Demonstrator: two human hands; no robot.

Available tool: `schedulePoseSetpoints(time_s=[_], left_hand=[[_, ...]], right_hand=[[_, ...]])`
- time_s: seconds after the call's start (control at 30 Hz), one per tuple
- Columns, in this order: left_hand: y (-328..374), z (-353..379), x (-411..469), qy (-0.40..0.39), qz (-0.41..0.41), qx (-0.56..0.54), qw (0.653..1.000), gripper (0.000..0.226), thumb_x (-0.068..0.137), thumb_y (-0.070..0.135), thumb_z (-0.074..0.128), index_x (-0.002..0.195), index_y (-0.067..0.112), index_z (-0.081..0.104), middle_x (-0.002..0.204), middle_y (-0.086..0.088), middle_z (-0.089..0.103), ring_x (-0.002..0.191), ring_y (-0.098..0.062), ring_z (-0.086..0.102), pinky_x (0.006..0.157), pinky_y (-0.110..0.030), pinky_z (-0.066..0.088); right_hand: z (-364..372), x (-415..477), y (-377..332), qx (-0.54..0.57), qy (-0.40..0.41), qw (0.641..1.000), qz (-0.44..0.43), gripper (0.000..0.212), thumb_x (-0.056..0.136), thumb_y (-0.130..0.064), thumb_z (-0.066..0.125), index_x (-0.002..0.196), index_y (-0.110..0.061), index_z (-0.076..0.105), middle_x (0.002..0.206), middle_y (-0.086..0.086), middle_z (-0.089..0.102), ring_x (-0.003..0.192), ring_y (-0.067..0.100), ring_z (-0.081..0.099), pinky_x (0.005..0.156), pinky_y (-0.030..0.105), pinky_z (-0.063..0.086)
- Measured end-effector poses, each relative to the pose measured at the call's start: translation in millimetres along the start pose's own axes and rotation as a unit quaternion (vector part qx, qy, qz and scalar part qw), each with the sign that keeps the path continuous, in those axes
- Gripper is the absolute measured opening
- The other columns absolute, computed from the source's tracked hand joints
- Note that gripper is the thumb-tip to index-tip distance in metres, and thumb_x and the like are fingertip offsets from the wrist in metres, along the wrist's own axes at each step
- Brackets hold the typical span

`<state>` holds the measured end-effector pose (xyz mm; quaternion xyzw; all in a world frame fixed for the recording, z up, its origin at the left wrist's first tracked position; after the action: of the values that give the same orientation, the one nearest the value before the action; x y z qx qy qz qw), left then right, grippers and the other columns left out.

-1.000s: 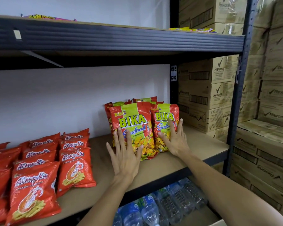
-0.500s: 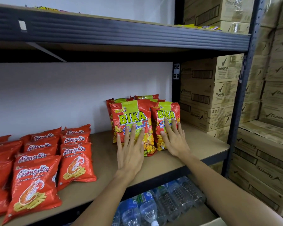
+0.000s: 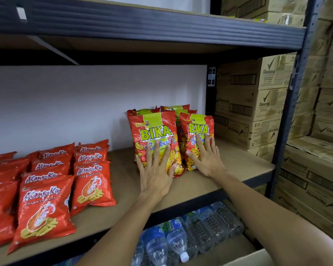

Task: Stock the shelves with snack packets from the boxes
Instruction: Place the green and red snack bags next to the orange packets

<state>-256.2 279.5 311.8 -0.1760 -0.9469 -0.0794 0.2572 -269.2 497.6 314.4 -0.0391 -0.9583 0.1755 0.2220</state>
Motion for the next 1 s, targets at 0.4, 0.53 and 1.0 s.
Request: schedulePoseSetpoints(time_s=[0.4,0.53,1.0], left_hand=[[2,-14,-7,0.078,0.039,0.015,0.996,0.071,0.097,0.065,0.020,0.158,0.030,0.015,0.166,-0.011,0.002,0.153,-0.029,-0.005,0.119,-0.059,-0.006],[5,-23,-18,0.081,0.049,0.017,0.995,0.065,0.099,0.059,0.025,0.157,0.028,0.020,0.165,-0.011,0.012,0.153,-0.029,0.009,0.119,-0.059,0.003],[-33,-138,-74,0.071,0.074,-0.009,0.995,0.038,0.104,0.038,0.027,0.123,0.022,0.057,0.122,0.003,0.058,0.111,-0.017,0.052,0.093,-0.041,0.041]], right_hand=[[-18,-30,-18,-0.016,0.084,0.996,0.002,0.073,0.096,-0.075,0.017,0.156,-0.043,-0.012,0.165,0.005,-0.015,0.152,0.022,-0.016,0.123,0.051,-0.003],[-24,-47,-30,0.021,0.085,0.996,-0.007,0.068,0.100,-0.068,0.018,0.157,-0.041,-0.007,0.166,0.004,-0.014,0.152,0.019,-0.016,0.124,0.049,-0.002],[-78,-117,-142,0.061,0.017,0.991,-0.122,0.055,0.106,-0.053,0.027,0.156,-0.032,0.024,0.167,-0.003,0.009,0.149,0.020,0.026,0.117,0.043,0.027]])
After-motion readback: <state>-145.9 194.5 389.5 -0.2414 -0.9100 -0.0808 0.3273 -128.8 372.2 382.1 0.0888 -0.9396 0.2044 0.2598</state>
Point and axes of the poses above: each hand's wrist, its own x-axis towards the middle knuckle, its own z-axis out of the palm, y = z × x, the point moved 2 cm from there along x, towards the middle knuckle
